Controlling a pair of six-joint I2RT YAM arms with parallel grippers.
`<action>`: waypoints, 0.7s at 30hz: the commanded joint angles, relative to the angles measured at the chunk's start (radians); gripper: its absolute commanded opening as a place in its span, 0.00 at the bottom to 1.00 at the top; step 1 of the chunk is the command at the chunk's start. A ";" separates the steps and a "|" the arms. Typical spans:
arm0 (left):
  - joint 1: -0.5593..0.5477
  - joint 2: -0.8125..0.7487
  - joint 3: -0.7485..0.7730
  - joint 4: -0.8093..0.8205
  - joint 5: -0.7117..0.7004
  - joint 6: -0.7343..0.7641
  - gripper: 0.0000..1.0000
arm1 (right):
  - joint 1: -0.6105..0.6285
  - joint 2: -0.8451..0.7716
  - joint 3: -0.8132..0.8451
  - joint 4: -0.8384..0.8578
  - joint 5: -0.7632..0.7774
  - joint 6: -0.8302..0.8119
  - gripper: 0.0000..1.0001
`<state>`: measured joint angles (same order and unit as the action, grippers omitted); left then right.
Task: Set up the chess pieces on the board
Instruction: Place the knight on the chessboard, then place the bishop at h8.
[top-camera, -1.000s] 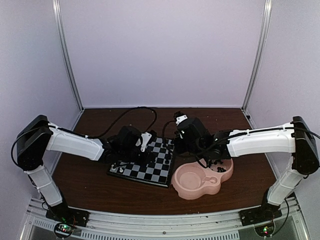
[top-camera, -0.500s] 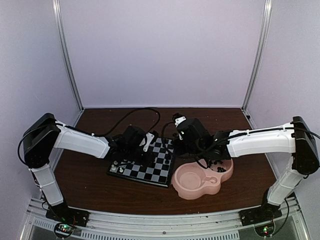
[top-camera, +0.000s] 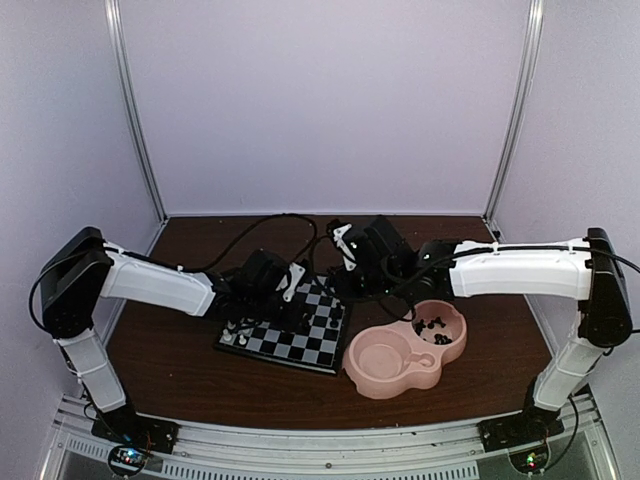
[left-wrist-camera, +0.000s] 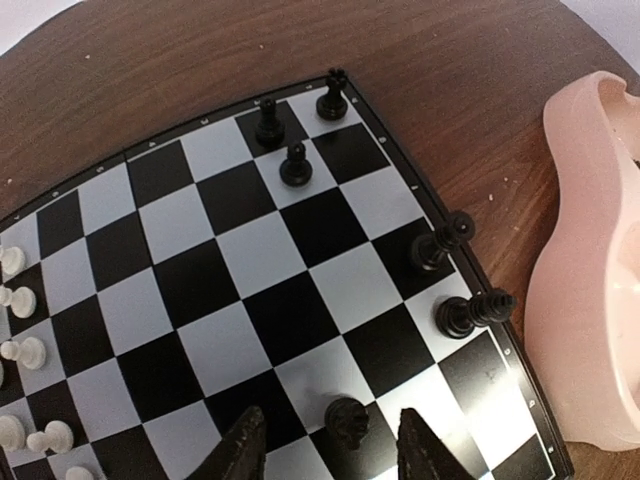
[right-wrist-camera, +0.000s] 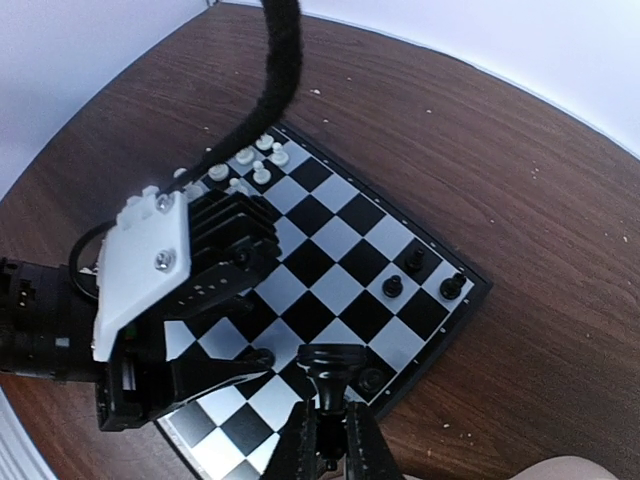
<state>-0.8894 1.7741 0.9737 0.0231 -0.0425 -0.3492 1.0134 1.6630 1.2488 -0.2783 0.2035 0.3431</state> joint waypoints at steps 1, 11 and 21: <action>-0.002 -0.107 -0.047 0.020 -0.088 -0.010 0.46 | -0.006 0.033 0.134 -0.230 -0.121 -0.010 0.00; 0.131 -0.386 -0.266 0.142 -0.099 -0.123 0.46 | -0.006 0.163 0.325 -0.531 -0.350 -0.012 0.00; 0.151 -0.537 -0.360 0.178 -0.155 -0.139 0.47 | -0.001 0.430 0.620 -0.894 -0.436 -0.015 0.00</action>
<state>-0.7414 1.2743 0.6346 0.1356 -0.1665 -0.4706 1.0122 2.0048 1.7542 -0.9543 -0.2066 0.3401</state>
